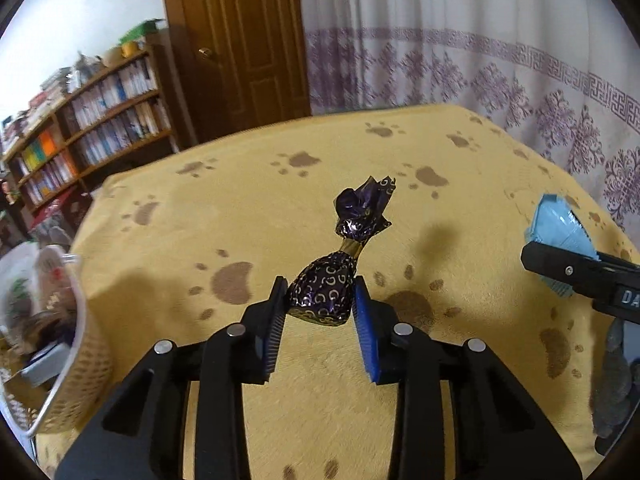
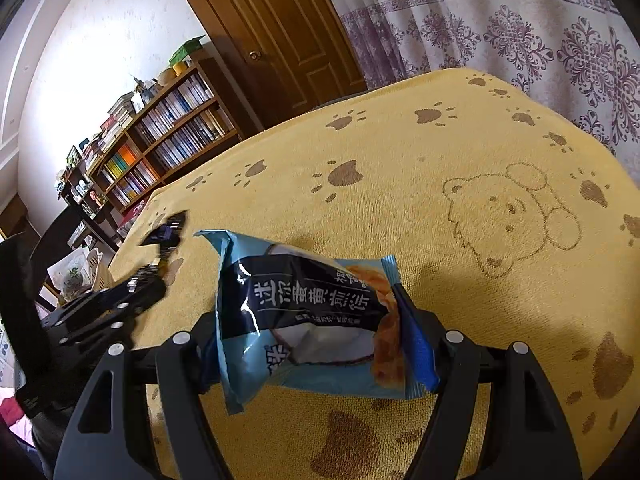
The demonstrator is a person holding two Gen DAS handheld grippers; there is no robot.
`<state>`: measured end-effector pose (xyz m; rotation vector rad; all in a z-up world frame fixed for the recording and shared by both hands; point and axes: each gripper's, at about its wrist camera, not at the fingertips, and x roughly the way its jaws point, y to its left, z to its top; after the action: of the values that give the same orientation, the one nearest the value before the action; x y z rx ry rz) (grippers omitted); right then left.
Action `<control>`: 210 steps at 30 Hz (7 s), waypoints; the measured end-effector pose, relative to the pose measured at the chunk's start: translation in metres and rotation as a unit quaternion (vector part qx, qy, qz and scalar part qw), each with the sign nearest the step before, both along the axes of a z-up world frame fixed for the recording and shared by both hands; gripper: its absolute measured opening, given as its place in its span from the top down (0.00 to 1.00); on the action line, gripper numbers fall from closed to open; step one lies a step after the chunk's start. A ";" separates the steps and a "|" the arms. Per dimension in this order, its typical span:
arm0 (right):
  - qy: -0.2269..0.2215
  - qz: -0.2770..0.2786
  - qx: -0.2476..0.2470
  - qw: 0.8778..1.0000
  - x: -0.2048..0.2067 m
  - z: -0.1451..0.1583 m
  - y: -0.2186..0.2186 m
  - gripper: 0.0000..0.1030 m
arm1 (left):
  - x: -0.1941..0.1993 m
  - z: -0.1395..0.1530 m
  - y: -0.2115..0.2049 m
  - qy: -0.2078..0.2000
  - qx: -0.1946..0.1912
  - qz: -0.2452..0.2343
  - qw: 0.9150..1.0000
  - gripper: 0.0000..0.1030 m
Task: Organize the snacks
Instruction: 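Grasp the purple wrapped candy with the left tool while the right tool holds the blue packet, then carry the purple candy into the basket with the left tool, then open the left tool to release the candy into the basket, then carry the blue coconut packet into the basket and open the right tool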
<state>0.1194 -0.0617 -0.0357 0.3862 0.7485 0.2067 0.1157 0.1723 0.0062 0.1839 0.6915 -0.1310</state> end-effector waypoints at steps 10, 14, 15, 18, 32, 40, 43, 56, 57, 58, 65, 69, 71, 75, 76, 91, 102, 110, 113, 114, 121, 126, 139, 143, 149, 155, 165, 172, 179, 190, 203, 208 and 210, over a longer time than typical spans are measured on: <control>-0.005 0.003 -0.008 1.000 -0.003 0.000 0.004 0.30 | -0.030 0.034 0.041 -0.055 0.004 0.075 0.996 0.67; -0.004 0.004 -0.013 1.000 -0.002 -0.001 0.006 0.30 | -0.039 0.044 0.057 -0.071 -0.001 0.096 0.993 0.67; -0.004 0.004 -0.015 1.000 -0.002 -0.001 0.006 0.30 | -0.041 0.046 0.062 -0.075 -0.003 0.102 0.992 0.67; -0.002 0.004 -0.019 1.000 -0.002 -0.003 0.007 0.30 | -0.046 0.051 0.074 -0.084 -0.008 0.116 0.990 0.67; -0.009 -0.001 -0.031 0.999 -0.007 -0.003 0.010 0.30 | -0.063 0.084 0.138 -0.118 -0.045 0.174 0.977 0.67; -0.014 0.007 -0.039 0.999 -0.009 -0.003 0.015 0.30 | -0.071 0.097 0.192 -0.134 -0.071 0.219 0.964 0.67; -0.014 0.008 -0.039 0.999 -0.009 -0.003 0.015 0.30 | -0.071 0.097 0.210 -0.132 -0.080 0.234 0.960 0.67; -0.014 0.011 -0.038 0.999 -0.009 -0.003 0.016 0.30 | -0.049 0.067 0.259 -0.089 -0.116 0.281 0.948 0.67; -0.014 0.012 -0.038 0.999 -0.010 -0.003 0.016 0.30 | -0.045 0.063 0.261 -0.083 -0.116 0.284 0.948 0.67; -0.014 0.012 -0.038 0.999 -0.009 -0.003 0.016 0.30 | -0.043 0.061 0.263 -0.080 -0.117 0.287 0.947 0.67; -0.014 0.012 -0.039 0.999 -0.010 -0.004 0.016 0.30 | -0.036 0.045 0.280 -0.066 -0.137 0.298 0.942 0.45; -0.017 0.012 -0.043 0.999 -0.010 -0.004 0.018 0.30 | -0.039 0.047 0.286 -0.070 -0.143 0.303 0.940 0.45; -0.018 0.014 -0.044 0.999 -0.011 -0.004 0.019 0.30 | -0.042 0.049 0.289 -0.074 -0.146 0.305 0.938 0.45; -0.019 0.016 -0.046 0.999 -0.011 -0.004 0.019 0.30 | -0.049 0.054 0.293 -0.084 -0.156 0.310 0.934 0.45; -0.020 0.016 -0.046 0.999 -0.011 -0.004 0.019 0.30 | -0.050 0.055 0.294 -0.086 -0.157 0.310 0.934 0.45; -0.021 0.020 -0.049 0.998 -0.012 -0.002 0.020 0.30 | -0.056 0.052 0.300 -0.099 -0.181 0.328 0.922 0.23; -0.021 0.020 -0.049 0.998 -0.012 -0.003 0.020 0.30 | -0.070 0.063 0.301 -0.130 -0.190 0.341 0.912 0.16; -0.021 0.020 -0.049 0.998 -0.012 -0.003 0.020 0.30 | -0.074 0.067 0.298 -0.116 -0.123 0.341 0.925 0.16; -0.022 0.020 -0.049 0.998 -0.012 -0.003 0.020 0.30 | -0.068 0.062 0.292 -0.105 -0.091 0.339 0.930 0.16; -0.022 0.020 -0.050 0.998 -0.012 -0.003 0.020 0.30 | -0.066 0.061 0.292 -0.101 -0.088 0.339 0.931 0.16; -0.022 0.020 -0.048 0.998 -0.012 -0.003 0.020 0.30 | -0.048 0.040 0.298 -0.061 -0.067 0.350 0.932 0.16; -0.022 0.020 -0.048 0.998 -0.012 -0.003 0.020 0.30 | -0.048 0.030 0.318 -0.050 -0.083 0.394 0.914 0.15; -0.022 0.020 -0.049 0.998 -0.012 -0.003 0.021 0.30 | -0.059 0.048 0.304 -0.075 -0.126 0.312 0.939 0.15; -0.022 0.020 -0.049 0.998 -0.012 -0.003 0.021 0.30 | -0.062 0.051 0.293 -0.080 -0.141 0.252 0.954 0.15; -0.022 0.020 -0.049 0.998 -0.012 -0.003 0.021 0.30 | -0.052 0.044 0.284 -0.069 -0.095 0.274 0.955 0.15; -0.022 0.020 -0.049 0.998 -0.012 -0.003 0.021 0.30 | -0.048 0.035 0.300 -0.061 -0.115 0.329 0.935 0.15; -0.026 0.023 -0.048 0.998 -0.013 -0.001 0.024 0.30 | -0.054 0.039 0.317 -0.074 -0.148 0.378 0.911 0.12; -0.035 0.069 -0.030 0.997 -0.017 0.017 0.055 0.30 | -0.067 0.051 0.317 -0.095 -0.173 0.373 0.907 0.12; -0.053 0.153 -0.004 0.987 -0.012 0.057 0.123 0.30 | -0.076 0.064 0.310 -0.116 -0.163 0.376 0.905 0.12; -0.074 0.296 -0.052 0.951 -0.015 0.094 0.281 0.30 | -0.088 0.082 0.297 -0.143 -0.135 0.369 0.908 0.12; -0.102 0.340 -0.198 0.914 -0.012 0.073 0.407 0.30 | -0.106 0.094 0.313 -0.166 -0.171 0.376 0.895 0.12; -0.093 0.334 -0.204 0.916 0.005 0.064 0.409 0.30 | -0.104 0.094 0.311 -0.165 -0.170 0.374 0.897 0.12; -0.087 0.342 -0.200 0.914 0.009 0.062 0.408 0.30 | -0.103 0.095 0.310 -0.165 -0.168 0.373 0.898 0.12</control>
<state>0.1280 0.3463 0.0261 -0.3005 0.7056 0.7240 0.0131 0.4825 0.1008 -0.3924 0.3523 0.5095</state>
